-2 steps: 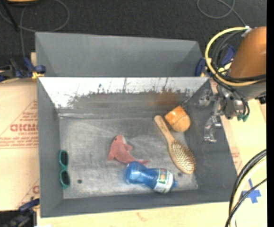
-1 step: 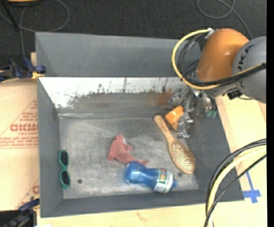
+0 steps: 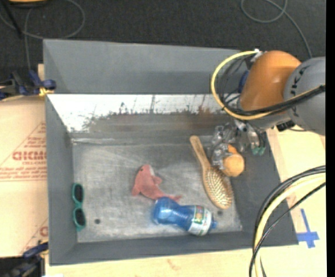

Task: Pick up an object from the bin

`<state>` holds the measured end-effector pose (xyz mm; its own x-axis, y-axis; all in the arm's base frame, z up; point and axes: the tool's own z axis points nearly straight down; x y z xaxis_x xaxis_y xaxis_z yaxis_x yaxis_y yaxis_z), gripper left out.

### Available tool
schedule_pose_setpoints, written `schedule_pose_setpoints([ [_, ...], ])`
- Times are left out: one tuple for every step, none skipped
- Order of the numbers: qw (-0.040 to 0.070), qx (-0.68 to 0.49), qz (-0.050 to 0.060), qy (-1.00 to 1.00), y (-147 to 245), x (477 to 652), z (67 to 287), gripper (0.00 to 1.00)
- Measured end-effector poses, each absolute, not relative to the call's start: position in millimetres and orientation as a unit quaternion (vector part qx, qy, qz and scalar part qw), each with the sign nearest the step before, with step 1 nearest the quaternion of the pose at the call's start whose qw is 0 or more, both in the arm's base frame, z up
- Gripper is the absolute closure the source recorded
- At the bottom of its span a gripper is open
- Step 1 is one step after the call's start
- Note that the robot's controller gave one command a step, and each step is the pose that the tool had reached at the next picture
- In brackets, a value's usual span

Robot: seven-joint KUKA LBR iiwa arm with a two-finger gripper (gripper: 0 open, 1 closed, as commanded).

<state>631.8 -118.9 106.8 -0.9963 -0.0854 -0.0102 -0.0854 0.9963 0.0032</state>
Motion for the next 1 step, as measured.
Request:
schedule_pose_setpoints([
  [0.003, -0.044, 0.0, 0.999, -121.0, 630.5, 105.6, 0.0],
])
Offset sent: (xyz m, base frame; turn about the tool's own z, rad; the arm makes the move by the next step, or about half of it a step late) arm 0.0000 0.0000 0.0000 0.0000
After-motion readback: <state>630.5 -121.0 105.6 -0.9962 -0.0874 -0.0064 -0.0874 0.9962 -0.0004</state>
